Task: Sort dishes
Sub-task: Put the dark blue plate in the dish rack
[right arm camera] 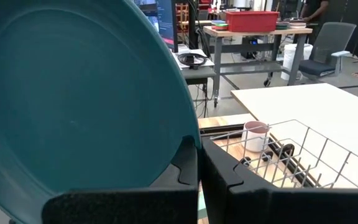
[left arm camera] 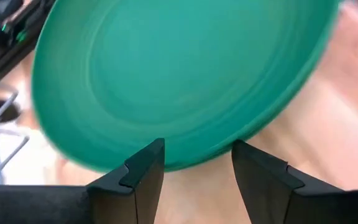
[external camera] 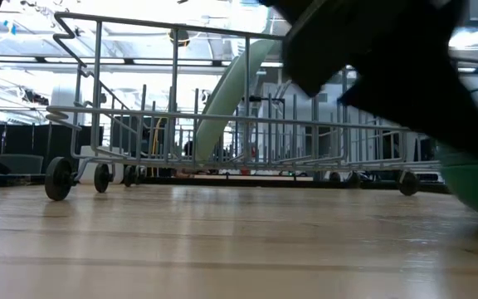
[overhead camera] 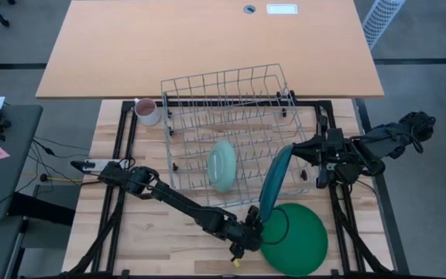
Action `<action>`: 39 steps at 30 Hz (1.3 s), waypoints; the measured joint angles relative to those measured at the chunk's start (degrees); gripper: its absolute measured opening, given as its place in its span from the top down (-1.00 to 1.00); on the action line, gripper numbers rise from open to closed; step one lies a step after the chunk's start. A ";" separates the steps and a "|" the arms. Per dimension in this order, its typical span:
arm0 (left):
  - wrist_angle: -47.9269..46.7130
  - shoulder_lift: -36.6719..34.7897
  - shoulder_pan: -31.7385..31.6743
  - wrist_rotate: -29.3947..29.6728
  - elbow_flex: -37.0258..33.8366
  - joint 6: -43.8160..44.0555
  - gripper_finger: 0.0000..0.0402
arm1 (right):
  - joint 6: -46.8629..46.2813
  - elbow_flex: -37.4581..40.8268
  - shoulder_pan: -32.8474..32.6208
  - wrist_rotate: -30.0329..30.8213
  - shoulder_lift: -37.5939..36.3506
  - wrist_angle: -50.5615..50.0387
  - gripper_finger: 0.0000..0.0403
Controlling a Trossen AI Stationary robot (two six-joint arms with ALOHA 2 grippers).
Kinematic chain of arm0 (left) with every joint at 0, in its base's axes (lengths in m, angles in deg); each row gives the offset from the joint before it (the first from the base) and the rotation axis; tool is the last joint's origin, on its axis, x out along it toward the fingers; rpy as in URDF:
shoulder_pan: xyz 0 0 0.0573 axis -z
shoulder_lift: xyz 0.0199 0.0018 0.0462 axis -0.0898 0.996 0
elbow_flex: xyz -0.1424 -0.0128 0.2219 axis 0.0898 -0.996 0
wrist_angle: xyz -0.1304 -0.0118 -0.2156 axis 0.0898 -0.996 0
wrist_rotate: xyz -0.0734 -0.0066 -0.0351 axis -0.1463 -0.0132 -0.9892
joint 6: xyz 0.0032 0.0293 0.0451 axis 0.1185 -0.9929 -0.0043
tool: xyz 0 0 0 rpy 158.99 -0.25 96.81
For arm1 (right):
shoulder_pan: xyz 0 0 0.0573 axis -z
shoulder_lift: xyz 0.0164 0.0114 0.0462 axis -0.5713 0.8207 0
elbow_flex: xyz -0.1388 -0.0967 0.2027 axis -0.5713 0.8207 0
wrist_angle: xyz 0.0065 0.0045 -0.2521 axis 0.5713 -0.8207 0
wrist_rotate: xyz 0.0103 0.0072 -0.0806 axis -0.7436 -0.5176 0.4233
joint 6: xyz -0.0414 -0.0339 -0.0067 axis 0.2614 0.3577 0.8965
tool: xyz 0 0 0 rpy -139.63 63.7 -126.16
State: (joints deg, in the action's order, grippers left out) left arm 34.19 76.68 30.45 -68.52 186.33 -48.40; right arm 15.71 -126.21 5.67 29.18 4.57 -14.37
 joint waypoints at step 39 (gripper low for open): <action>-42.75 -27.29 2.84 4.38 -0.09 15.03 0.11 | 8.21 0.04 -0.88 0.06 0.05 6.46 0.98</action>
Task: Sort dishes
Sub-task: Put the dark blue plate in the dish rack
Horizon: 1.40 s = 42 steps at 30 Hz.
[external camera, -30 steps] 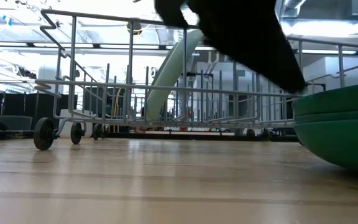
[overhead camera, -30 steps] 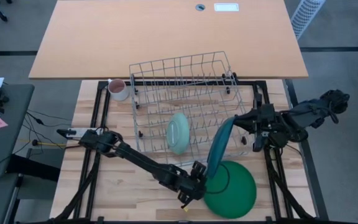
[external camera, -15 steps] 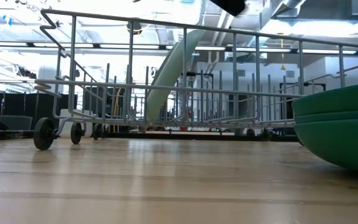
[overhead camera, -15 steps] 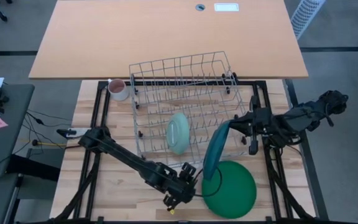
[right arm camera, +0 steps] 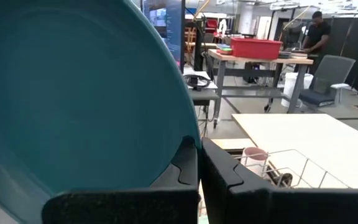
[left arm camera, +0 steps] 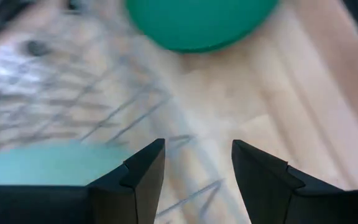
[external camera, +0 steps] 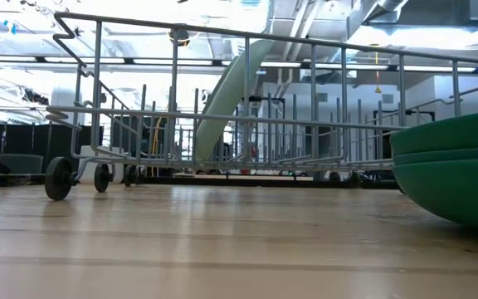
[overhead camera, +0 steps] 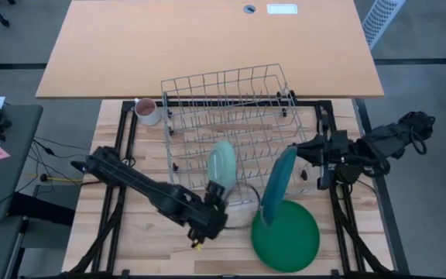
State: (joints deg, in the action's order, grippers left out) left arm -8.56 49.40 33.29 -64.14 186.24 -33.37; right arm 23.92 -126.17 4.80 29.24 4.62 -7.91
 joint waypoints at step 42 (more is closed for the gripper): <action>42.60 -67.52 -3.87 18.53 -59.93 1.18 0.11 | -2.38 3.69 41.43 -67.64 2.43 30.34 0.98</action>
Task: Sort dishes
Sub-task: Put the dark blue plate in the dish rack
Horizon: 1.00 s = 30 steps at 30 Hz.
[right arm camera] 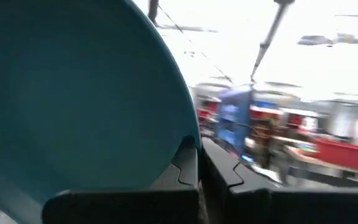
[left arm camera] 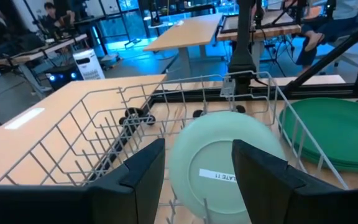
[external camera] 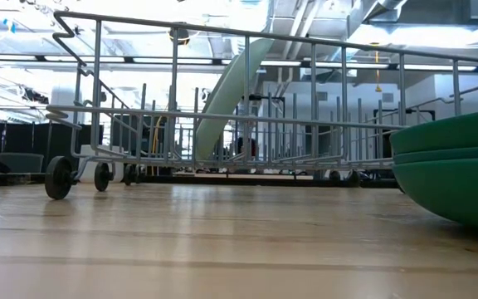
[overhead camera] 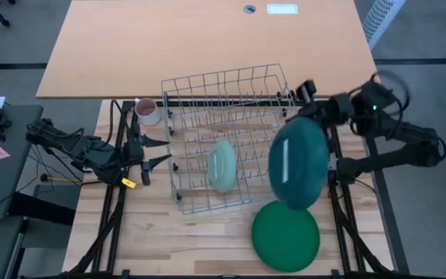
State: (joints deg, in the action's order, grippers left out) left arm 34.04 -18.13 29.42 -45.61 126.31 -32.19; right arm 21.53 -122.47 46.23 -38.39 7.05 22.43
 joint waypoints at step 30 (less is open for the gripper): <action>2.43 1.81 0.00 -0.02 0.02 -2.17 0.11 | -9.87 0.04 0.45 -23.77 17.20 23.88 0.98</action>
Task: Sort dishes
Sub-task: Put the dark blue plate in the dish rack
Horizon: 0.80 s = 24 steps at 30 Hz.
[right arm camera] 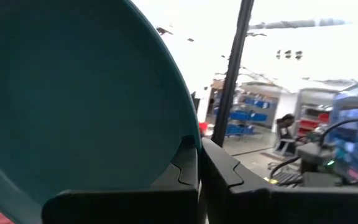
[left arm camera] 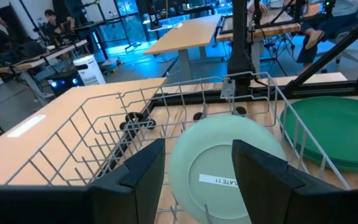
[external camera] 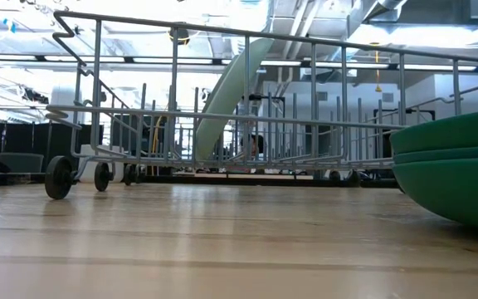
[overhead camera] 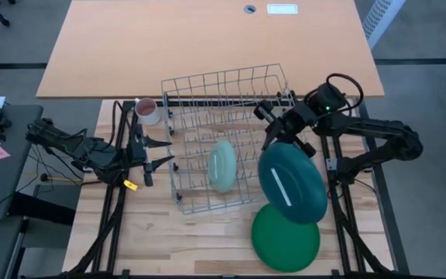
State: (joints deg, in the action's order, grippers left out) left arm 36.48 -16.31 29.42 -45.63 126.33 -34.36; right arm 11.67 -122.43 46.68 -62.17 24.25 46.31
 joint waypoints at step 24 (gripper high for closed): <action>-0.35 -0.02 0.02 0.02 0.03 0.07 0.11 | 21.89 -6.70 -8.94 65.23 -7.26 -25.37 0.98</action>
State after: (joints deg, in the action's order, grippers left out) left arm 36.13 -16.34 29.45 -45.61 126.36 -34.30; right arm 33.56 -129.13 37.74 3.06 16.99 20.93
